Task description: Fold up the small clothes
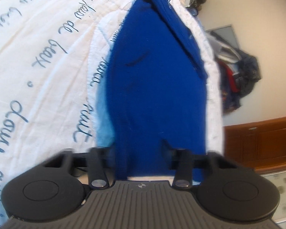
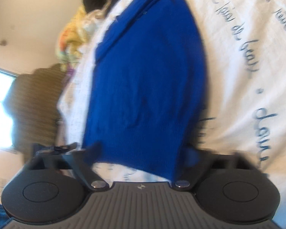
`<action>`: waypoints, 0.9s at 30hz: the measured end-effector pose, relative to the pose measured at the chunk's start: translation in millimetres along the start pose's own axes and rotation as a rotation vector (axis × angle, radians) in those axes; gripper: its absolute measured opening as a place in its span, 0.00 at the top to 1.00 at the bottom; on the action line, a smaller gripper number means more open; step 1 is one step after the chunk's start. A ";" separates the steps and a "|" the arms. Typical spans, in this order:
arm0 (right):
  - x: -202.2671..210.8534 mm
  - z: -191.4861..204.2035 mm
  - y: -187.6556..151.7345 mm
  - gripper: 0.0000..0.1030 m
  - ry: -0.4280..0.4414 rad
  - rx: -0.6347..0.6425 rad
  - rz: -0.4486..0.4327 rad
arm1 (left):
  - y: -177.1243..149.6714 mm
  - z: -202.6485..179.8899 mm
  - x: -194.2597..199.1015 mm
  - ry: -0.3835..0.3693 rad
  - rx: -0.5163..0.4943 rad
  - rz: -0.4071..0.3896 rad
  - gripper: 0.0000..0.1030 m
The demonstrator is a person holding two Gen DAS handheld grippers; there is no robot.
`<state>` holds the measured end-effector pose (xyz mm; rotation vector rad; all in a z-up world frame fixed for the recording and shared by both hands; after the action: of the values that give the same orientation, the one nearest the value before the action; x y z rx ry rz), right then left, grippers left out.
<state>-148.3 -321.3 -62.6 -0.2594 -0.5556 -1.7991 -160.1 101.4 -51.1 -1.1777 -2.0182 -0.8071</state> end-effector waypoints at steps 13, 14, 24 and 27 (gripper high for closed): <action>32.6 47.9 89.7 0.96 0.172 0.076 -0.193 | 106.9 -80.3 47.8 -0.094 -0.202 -0.234 0.96; 32.7 53.1 114.9 0.96 0.198 0.090 -0.226 | 128.9 -90.6 46.4 -0.101 -0.219 -0.271 0.96; -54.0 18.0 372.4 0.95 0.197 0.015 -0.374 | 334.8 -156.8 -44.9 0.026 -0.285 -0.438 0.96; -96.1 -8.8 421.0 0.92 0.196 -0.078 -0.378 | 380.5 -150.3 -85.3 0.112 -0.263 -0.445 0.95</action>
<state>280.6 -333.4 -13.3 -0.0286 -0.4144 -2.1860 247.7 97.6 39.8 -0.7968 -2.1558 -1.3591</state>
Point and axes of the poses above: each gripper's, at about its wrist camera, not at the fingertips, and x roughly against the way its jaws point, z to its left, y to its top, the point moved 9 cm from there along -x, roughly the way its jaws point, and after that the axes turned 10 degrees about y, right-handed, at the moved point
